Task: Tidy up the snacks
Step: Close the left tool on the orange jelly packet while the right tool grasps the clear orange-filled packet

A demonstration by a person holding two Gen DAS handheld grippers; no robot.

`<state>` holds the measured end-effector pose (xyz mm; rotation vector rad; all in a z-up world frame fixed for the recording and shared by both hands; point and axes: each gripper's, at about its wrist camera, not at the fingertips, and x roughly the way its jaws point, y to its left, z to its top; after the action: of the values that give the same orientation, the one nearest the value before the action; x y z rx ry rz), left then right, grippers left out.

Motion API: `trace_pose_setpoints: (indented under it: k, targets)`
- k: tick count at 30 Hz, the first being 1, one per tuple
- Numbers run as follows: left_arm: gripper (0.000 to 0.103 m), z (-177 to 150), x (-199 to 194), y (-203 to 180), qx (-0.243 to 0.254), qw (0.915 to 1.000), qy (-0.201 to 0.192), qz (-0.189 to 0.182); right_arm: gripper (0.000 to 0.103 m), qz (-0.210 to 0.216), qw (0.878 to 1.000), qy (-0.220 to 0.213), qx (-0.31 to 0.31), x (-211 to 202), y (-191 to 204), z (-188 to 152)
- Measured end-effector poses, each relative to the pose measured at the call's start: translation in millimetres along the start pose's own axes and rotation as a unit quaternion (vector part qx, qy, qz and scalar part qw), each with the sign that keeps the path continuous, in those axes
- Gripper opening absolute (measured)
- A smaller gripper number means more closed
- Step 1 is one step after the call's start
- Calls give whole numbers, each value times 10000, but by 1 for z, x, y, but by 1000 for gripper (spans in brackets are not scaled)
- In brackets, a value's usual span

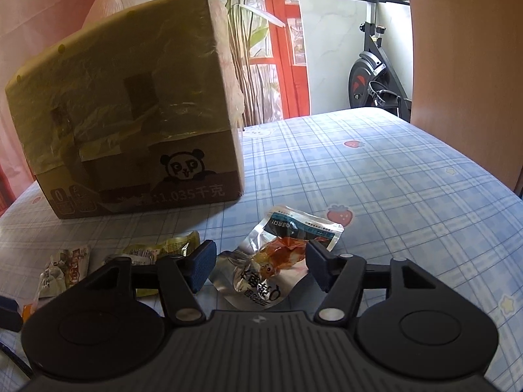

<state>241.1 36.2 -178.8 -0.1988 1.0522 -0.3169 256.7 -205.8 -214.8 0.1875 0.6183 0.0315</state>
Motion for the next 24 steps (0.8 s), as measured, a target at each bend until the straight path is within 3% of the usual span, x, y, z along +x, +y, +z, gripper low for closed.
trace_pose_setpoints:
  k: [3, 5, 7, 9, 24]
  targets:
    - [45, 1, 1, 0, -37, 10000, -18, 12, 64, 21, 10000, 2, -53, 0, 2, -1]
    - [39, 2, 3, -2, 15, 9999, -47, 99, 64, 33, 9999, 4, -95, 0, 3, -1]
    - [26, 3, 4, -1, 17, 9999, -87, 54, 64, 40, 9999, 6, -116, 1, 4, -2]
    - [21, 5, 7, 0, 20, 9999, -137, 13, 64, 43, 9999, 8, -104, 1, 4, -2]
    - [20, 16, 18, -2, 311, 9982, -437, 268, 64, -5, 10000, -97, 13, -2, 1, -4]
